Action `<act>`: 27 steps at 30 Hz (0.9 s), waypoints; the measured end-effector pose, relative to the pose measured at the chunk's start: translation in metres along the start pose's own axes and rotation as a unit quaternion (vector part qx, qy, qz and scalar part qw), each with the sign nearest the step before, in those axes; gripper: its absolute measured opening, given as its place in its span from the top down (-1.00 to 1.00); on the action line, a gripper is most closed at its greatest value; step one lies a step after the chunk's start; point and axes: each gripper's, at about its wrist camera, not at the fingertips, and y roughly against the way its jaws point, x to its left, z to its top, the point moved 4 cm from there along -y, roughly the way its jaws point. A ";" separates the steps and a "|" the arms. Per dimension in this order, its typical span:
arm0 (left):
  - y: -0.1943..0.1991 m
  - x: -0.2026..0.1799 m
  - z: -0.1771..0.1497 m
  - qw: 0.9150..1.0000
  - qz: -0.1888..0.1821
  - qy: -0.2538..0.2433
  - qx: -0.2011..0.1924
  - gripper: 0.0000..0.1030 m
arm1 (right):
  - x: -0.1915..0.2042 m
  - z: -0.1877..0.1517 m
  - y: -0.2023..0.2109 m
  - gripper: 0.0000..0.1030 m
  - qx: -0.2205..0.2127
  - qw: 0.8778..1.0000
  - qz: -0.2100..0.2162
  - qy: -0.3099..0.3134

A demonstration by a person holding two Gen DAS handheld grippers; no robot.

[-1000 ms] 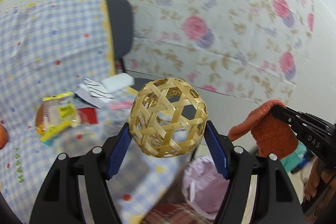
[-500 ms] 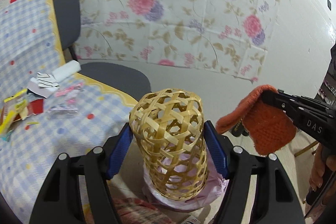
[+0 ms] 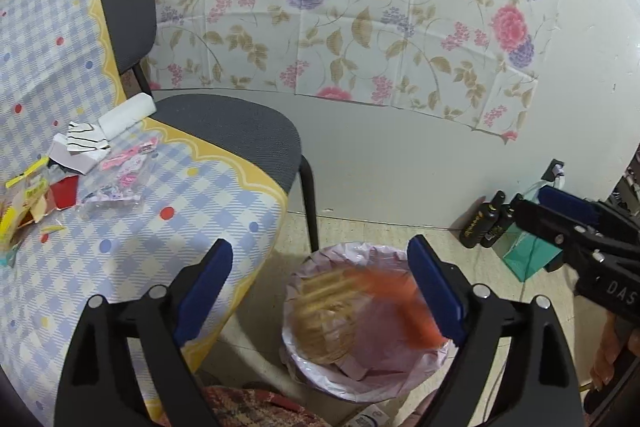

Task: Collect trash
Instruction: 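Carry both items over the wastebasket and open both grippers to drop them, then move both grippers back toward the remaining wrappers on the chair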

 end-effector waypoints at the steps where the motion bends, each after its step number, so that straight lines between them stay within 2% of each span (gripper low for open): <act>1: 0.001 0.001 0.000 1.000 0.007 -0.001 0.000 -0.71 | 0.000 0.001 0.001 -0.12 -0.002 1.000 0.000 -0.001; 11: 0.028 0.032 0.008 0.997 0.071 0.016 -0.024 -0.79 | 0.019 0.010 0.002 -0.12 -0.009 1.000 0.005 0.017; 27: 0.064 0.107 0.012 0.986 0.147 0.071 -0.036 -0.79 | 0.088 0.043 0.001 -0.12 -0.032 0.996 0.043 0.075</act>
